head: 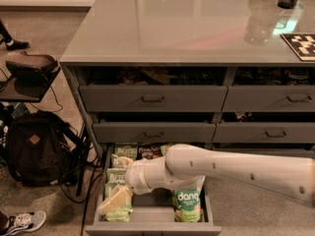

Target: Pick brown chip bag from bottom drawer and place on counter

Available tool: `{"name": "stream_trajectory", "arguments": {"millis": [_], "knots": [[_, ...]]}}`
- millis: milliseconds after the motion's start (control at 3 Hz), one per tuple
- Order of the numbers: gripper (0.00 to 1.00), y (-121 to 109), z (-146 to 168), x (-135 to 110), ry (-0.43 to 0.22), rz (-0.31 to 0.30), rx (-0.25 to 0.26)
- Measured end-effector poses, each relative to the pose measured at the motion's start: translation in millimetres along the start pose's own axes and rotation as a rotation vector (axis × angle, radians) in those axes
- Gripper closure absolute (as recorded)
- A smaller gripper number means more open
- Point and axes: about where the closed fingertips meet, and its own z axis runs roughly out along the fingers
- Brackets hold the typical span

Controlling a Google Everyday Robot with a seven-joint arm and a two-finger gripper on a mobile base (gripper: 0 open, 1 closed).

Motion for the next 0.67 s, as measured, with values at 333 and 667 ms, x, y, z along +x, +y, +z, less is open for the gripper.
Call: {"name": "stream_trajectory", "arguments": {"millis": [333,667], "knots": [[0.0,-51.8,31.8,27.3,0.032,0.069,0.042],[0.0,-115.1,29.4,70.5,0.115,0.107,0.116]]}}
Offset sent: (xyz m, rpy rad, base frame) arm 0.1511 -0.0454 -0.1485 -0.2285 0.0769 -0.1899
